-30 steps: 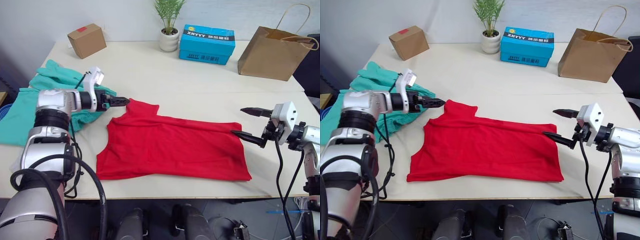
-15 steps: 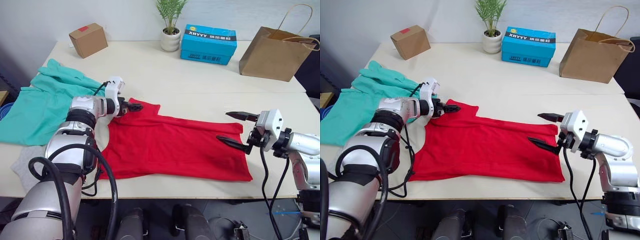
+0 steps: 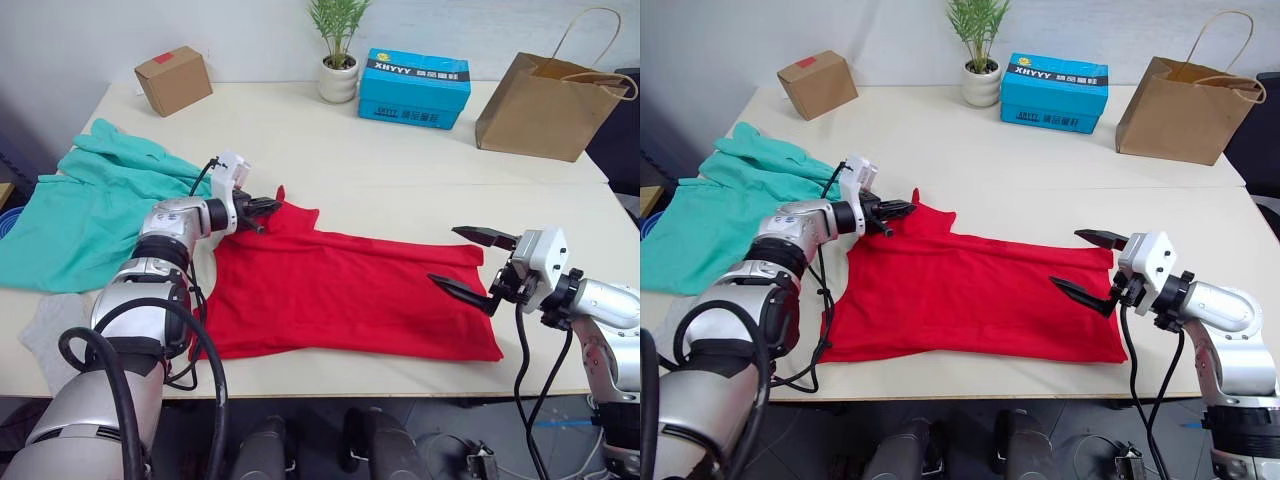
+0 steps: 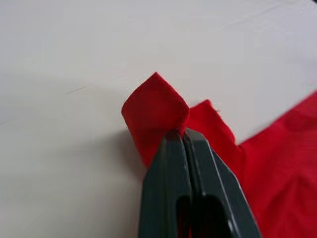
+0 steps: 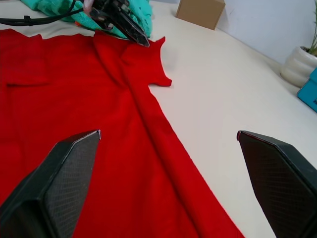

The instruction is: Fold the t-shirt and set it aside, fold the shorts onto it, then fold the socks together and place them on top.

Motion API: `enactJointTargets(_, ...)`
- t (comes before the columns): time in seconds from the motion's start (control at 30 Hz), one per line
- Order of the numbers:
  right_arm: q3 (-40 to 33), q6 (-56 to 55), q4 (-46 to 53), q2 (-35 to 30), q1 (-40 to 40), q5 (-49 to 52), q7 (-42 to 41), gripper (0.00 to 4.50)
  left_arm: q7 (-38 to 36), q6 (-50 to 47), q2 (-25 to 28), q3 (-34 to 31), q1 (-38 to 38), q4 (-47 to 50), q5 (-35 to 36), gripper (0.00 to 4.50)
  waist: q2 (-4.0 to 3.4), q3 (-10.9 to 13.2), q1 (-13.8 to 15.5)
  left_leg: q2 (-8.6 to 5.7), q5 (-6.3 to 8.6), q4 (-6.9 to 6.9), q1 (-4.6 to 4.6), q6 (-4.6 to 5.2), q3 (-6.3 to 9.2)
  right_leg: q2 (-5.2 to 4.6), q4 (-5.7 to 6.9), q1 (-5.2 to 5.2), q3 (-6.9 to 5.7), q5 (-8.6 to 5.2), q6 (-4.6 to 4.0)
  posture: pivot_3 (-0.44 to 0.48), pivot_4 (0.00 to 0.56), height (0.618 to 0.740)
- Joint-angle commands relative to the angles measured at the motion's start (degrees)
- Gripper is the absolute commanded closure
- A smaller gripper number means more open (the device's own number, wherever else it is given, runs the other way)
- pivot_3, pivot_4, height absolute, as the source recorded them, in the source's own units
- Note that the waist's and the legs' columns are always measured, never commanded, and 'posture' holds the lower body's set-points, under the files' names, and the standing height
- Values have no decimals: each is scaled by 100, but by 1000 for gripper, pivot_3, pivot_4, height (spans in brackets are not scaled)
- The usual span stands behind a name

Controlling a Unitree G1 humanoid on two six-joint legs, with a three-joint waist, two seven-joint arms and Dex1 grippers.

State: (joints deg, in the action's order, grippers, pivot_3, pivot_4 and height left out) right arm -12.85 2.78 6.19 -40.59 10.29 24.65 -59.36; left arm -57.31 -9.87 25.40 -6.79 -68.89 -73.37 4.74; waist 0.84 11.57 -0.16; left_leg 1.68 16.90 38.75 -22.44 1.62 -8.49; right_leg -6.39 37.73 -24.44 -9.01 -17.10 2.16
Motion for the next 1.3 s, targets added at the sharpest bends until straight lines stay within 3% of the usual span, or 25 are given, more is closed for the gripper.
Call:
enactJointTargets(0.03, -138, -37, 178, -16, -49, 138, 27, 0, -703, 544, 151, -52, 55, 409, 128, 4481, 0, 0, 2, 0, 0, 1, 0, 0, 0, 0, 0, 0, 0, 0, 0, 0, 150, 740)
enactJointTargets(0.37, -168, -284, 47, 97, -64, 130, 41, 0, -2472, 2223, 513, -126, 1417, 2053, 645, 4481, 0, 0, 3, 1, 1, 6, 0, 1, 2, -4, 0, 1, 1, 0, 0, 0, 150, 740)
enactJointTargets(0.73, -145, -358, -66, 137, -163, 115, 80, 0, -3022, 3716, 783, 294, 3211, 3946, 769, 4481, -1, -1, 16, 2, 5, 18, 2, 8, 7, -13, -10, 5, 1, 0, -1, 0, 150, 740)
enactJointTargets(1.1, -54, -325, -79, 222, -231, 83, 129, 0, -2950, 5133, 1132, 730, 3416, 3563, 611, 4481, -2, -2, 9, 2, 12, 22, 4, 17, 8, -17, -11, 9, 0, 0, -1, 0, 150, 740)
enactJointTargets(1.3, -3, -245, 4, 251, -252, 65, 214, 0, -2885, 5368, 1333, 774, 3197, 3197, 649, 4481, -2, -2, 6, 3, 12, 22, 4, 18, 8, -16, -12, 9, -1, 0, -1, 0, 150, 740)
